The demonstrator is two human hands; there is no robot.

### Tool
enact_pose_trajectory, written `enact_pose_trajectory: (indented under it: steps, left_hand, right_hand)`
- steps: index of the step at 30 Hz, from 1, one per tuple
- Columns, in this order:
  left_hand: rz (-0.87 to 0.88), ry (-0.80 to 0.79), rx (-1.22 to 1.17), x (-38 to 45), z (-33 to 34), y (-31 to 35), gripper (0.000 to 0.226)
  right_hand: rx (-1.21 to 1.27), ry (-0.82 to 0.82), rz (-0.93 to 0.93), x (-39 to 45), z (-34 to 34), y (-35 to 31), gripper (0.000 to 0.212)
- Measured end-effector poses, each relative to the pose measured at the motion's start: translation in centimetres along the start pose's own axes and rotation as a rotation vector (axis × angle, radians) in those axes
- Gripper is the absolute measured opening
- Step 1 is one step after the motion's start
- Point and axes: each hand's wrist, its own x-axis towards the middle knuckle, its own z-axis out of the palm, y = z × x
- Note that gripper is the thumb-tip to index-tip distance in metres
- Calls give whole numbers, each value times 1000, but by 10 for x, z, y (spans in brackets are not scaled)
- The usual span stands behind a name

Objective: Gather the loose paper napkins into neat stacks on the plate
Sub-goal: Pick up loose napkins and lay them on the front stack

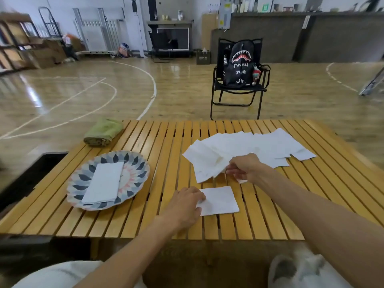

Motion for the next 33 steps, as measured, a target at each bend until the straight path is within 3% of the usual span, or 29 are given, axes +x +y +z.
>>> enact_pose_trajectory:
  steps: [6, 12, 16, 19, 24, 28, 31, 33]
  left_hand:
    - [-68, 19, 60, -22, 1, 6, 38]
    - [-52, -5, 51, -27, -7, 5, 41]
    - [-17, -42, 35, -28, -6, -3, 41]
    - [4, -67, 8, -29, -7, -9, 41]
    - [35, -51, -35, -29, -7, -14, 41]
    - [28, 9, -78, -32, -6, -19, 39]
    - [-115, 171, -338, -30, -18, -20, 33]
    - [-258, 236, -719, -25, -33, -14, 27]
  right_hand:
    - [-215, 108, -209, -31, 1, 22, 15]
    - [-638, 155, -592, -22, 32, 8, 11]
    - [-863, 216, -616, 8, 57, 2, 30]
    - [-918, 234, -522, 28, 60, -7, 23]
    - [-727, 269, -588, 25, 49, -45, 11]
    - [-501, 111, -741, -16, 31, -73, 11]
    - [-360, 41, -901, -58, 15, -58, 9]
    - [-331, 12, -972, -82, 5, -33, 7]
